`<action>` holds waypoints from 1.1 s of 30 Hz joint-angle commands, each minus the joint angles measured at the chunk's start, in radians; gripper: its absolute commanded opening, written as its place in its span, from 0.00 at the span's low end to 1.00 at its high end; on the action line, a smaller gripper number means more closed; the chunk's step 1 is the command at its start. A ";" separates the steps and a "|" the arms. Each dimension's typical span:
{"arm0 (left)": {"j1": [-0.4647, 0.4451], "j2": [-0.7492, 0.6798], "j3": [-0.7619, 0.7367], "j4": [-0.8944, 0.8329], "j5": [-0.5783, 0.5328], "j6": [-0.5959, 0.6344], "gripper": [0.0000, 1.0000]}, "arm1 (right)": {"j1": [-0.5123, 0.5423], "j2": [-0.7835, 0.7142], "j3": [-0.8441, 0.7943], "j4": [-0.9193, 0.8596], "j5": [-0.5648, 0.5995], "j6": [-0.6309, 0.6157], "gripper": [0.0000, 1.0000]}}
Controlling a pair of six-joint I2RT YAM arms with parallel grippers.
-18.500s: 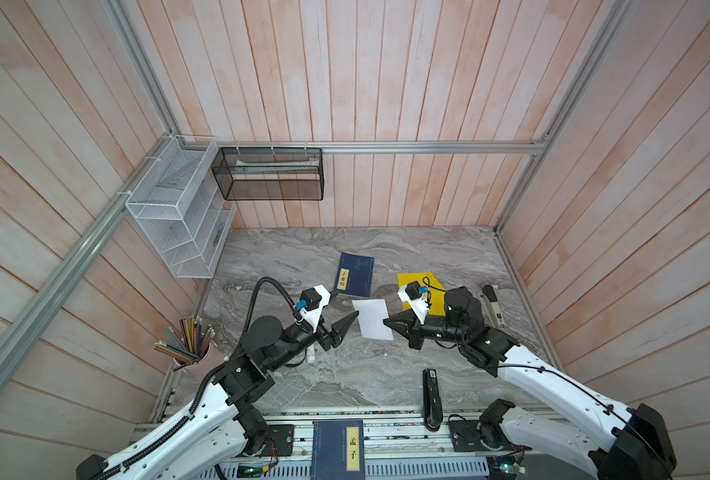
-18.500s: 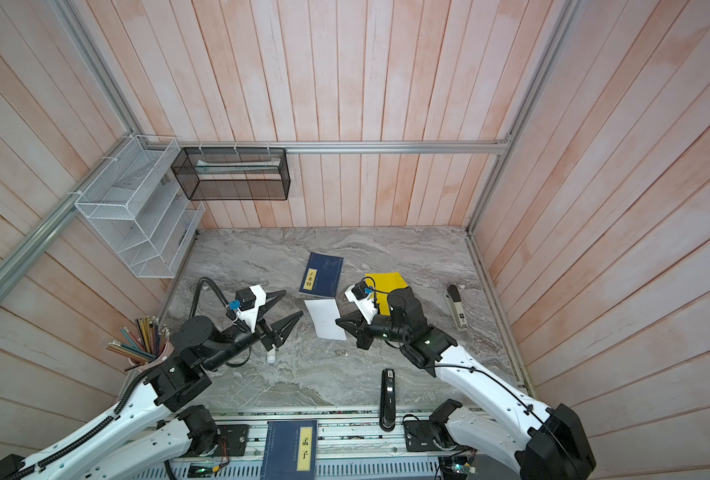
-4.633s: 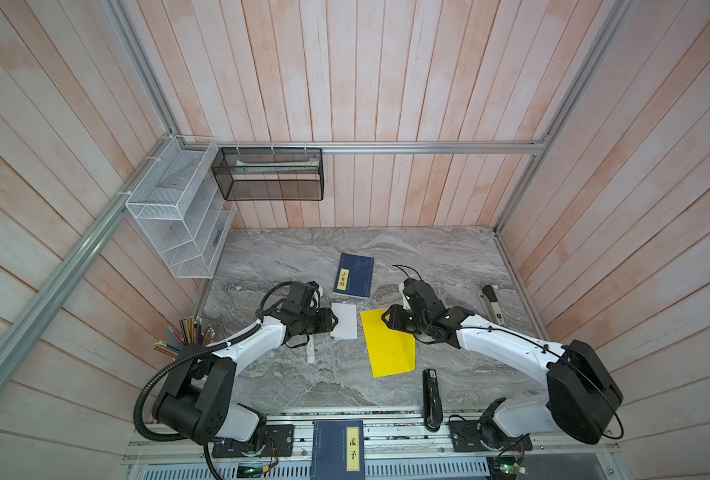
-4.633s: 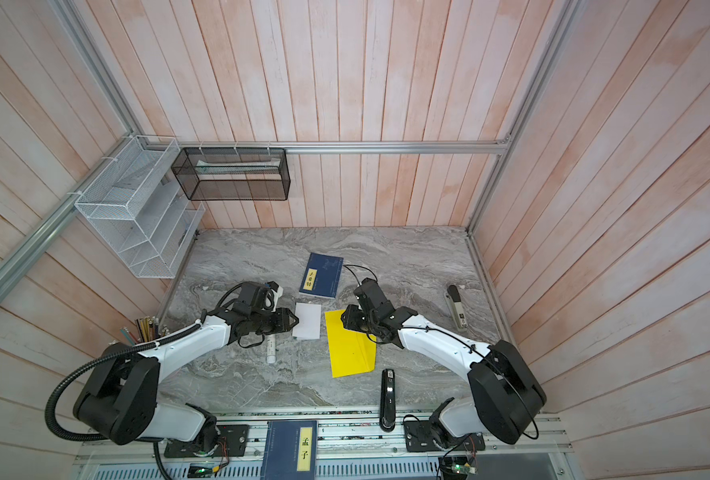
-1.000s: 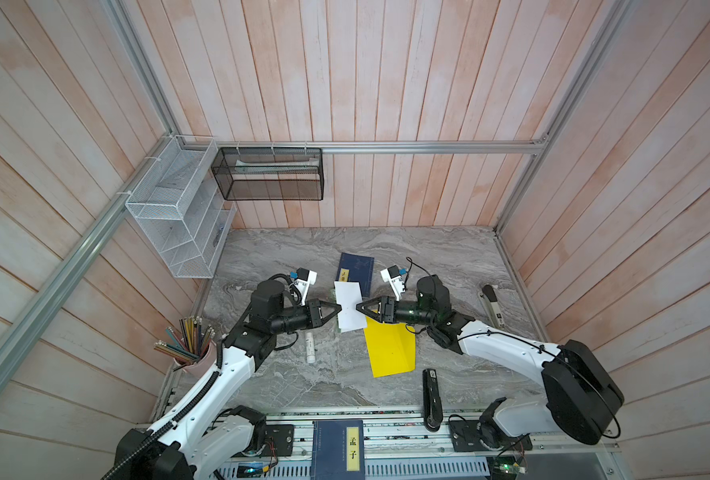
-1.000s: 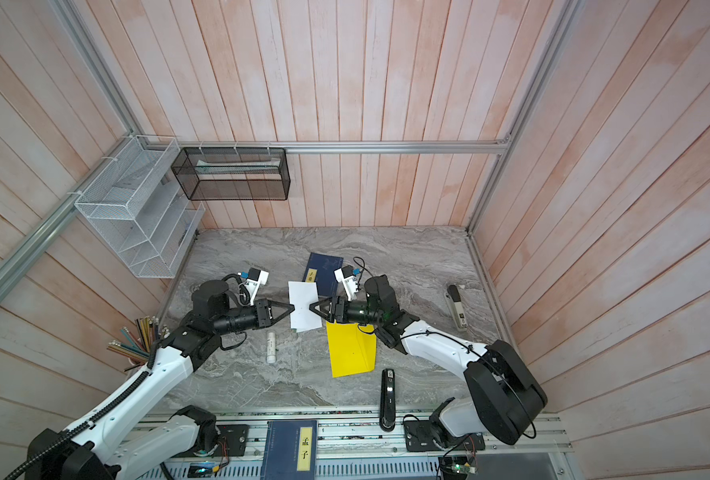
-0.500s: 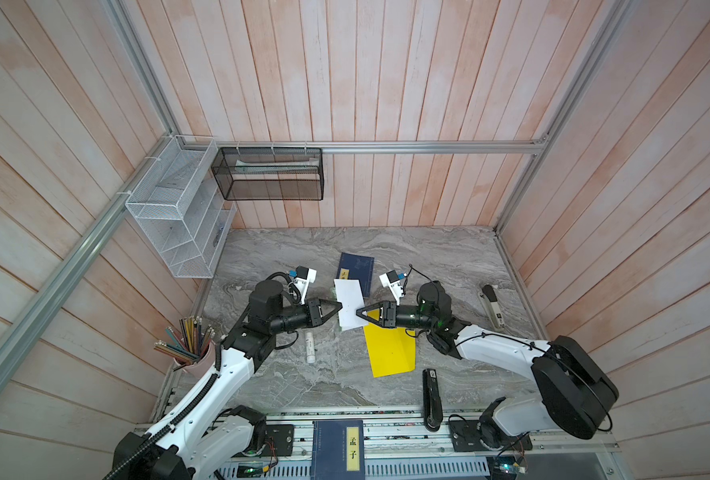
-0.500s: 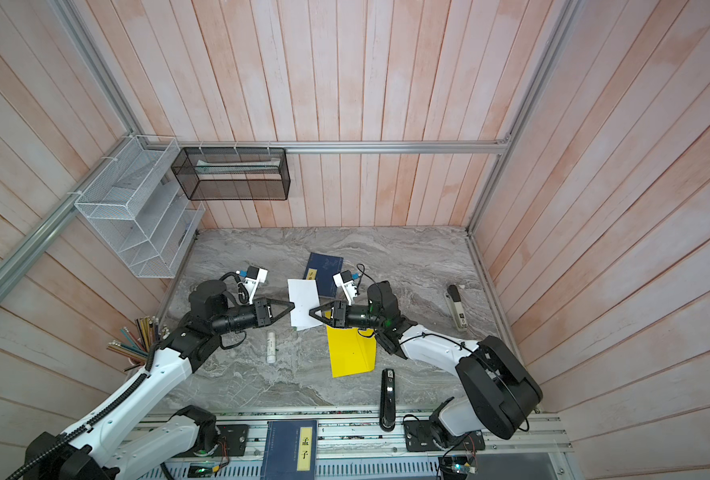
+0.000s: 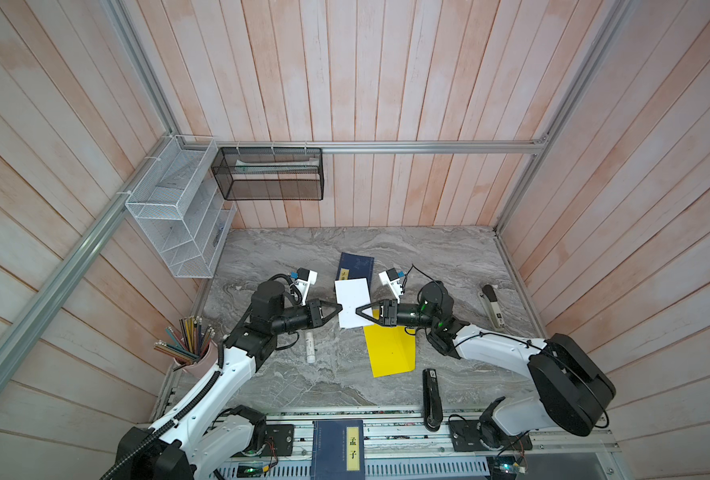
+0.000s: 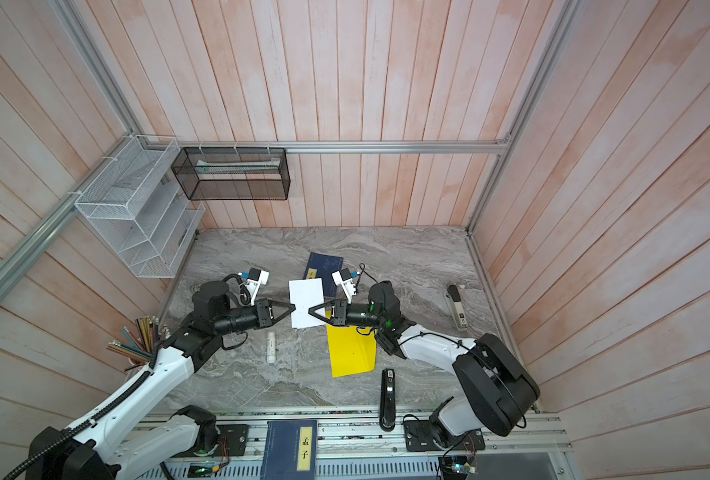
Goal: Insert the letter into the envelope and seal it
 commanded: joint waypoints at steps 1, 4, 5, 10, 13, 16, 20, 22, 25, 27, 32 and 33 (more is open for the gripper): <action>-0.003 0.001 -0.002 -0.003 -0.012 0.032 0.15 | 0.007 -0.013 0.007 -0.045 0.006 -0.036 0.08; -0.004 -0.004 0.004 -0.027 -0.027 0.046 0.39 | 0.002 -0.038 0.016 -0.139 0.032 -0.087 0.06; -0.004 -0.008 0.007 -0.036 -0.034 0.051 0.45 | -0.003 -0.052 0.023 -0.191 0.050 -0.116 0.06; -0.004 -0.027 0.025 -0.092 -0.097 0.078 0.63 | -0.043 -0.133 0.022 -0.375 0.129 -0.240 0.05; -0.016 -0.039 0.043 -0.151 -0.180 0.103 0.63 | -0.079 -0.191 0.018 -0.500 0.193 -0.313 0.05; -0.072 -0.021 0.071 -0.219 -0.298 0.133 0.63 | -0.120 -0.235 0.035 -0.668 0.271 -0.395 0.05; -0.176 0.048 0.085 -0.222 -0.403 0.139 0.59 | -0.168 -0.268 0.052 -0.872 0.398 -0.482 0.05; -0.216 0.084 0.083 -0.195 -0.436 0.128 0.56 | -0.192 -0.277 0.048 -0.927 0.421 -0.503 0.05; -0.270 0.146 0.082 -0.147 -0.470 0.111 0.49 | -0.213 -0.282 0.046 -0.992 0.442 -0.525 0.05; -0.300 0.187 0.083 -0.113 -0.486 0.097 0.45 | -0.216 -0.279 0.044 -1.019 0.450 -0.534 0.05; -0.384 0.302 0.096 -0.038 -0.520 0.068 0.39 | -0.217 -0.264 0.027 -1.062 0.470 -0.544 0.05; -0.395 0.327 0.100 -0.028 -0.522 0.065 0.37 | -0.219 -0.261 0.024 -1.065 0.475 -0.548 0.05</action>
